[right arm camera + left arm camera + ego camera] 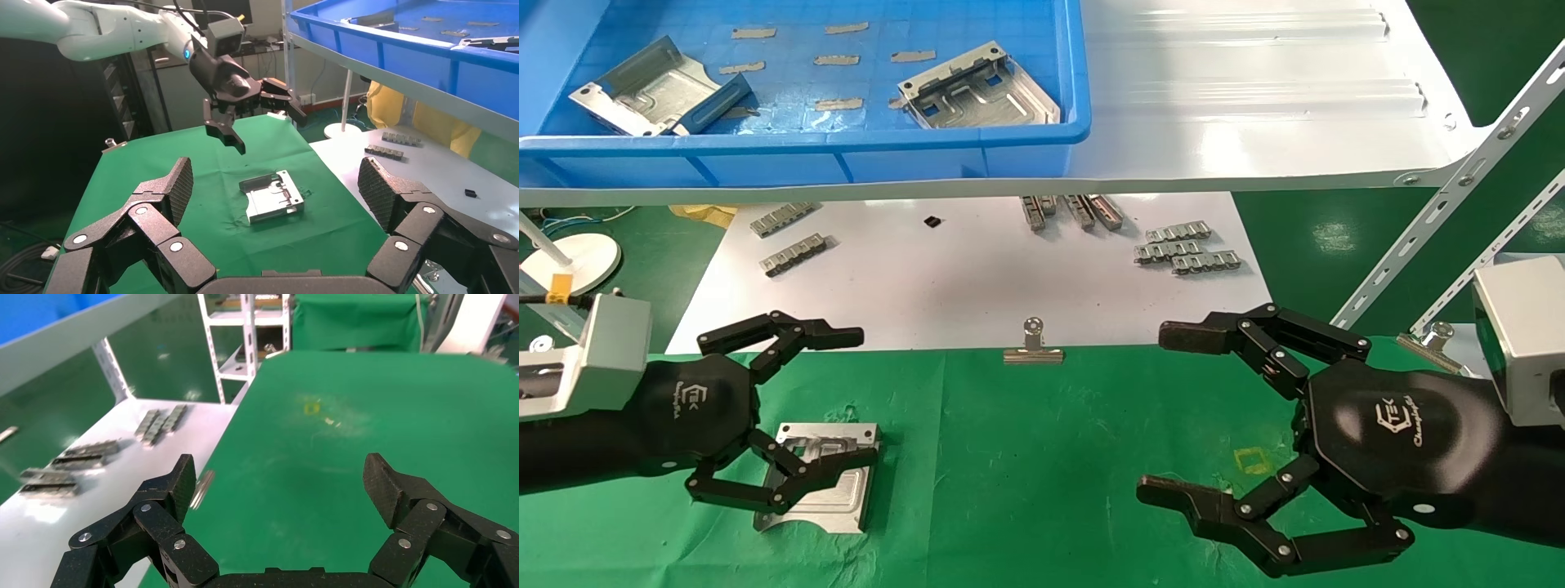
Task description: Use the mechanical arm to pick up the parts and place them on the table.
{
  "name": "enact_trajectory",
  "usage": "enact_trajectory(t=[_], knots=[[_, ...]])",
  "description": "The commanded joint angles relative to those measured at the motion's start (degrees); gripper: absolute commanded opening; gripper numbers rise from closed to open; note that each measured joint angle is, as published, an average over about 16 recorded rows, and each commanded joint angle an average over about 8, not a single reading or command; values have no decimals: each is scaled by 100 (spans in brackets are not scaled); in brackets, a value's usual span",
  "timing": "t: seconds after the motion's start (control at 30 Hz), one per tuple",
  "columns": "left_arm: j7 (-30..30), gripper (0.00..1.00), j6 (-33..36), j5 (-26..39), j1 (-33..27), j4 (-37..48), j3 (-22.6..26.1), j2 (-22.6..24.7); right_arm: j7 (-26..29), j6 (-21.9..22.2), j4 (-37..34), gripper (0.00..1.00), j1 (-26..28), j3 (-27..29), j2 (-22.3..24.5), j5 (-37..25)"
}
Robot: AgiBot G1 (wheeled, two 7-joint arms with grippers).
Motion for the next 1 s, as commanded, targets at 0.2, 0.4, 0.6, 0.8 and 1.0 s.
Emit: enact_trajectory(t=[0.2,0.4,0.6,0.8,1.0], knots=[[-535,100,-72,-97,331,-655,-416,-64,0,0,0,100,0,0,0,0],[-994,100,-133,-180,615,-1216,-772,-118,0,0,0,100,0,0,0,0],[-1444,100,-194,-262,894,-1767,-1122,-172,0,0,0,100,0,0,0,0],[-1903,100,-255,-345,1178,-2329,-1479,-227,0,0,0,100,0,0,0,0],[-2233,100,-298,-411,1395,-2761,-1753,-268,0,1,-1,100,-1,0,0,1]])
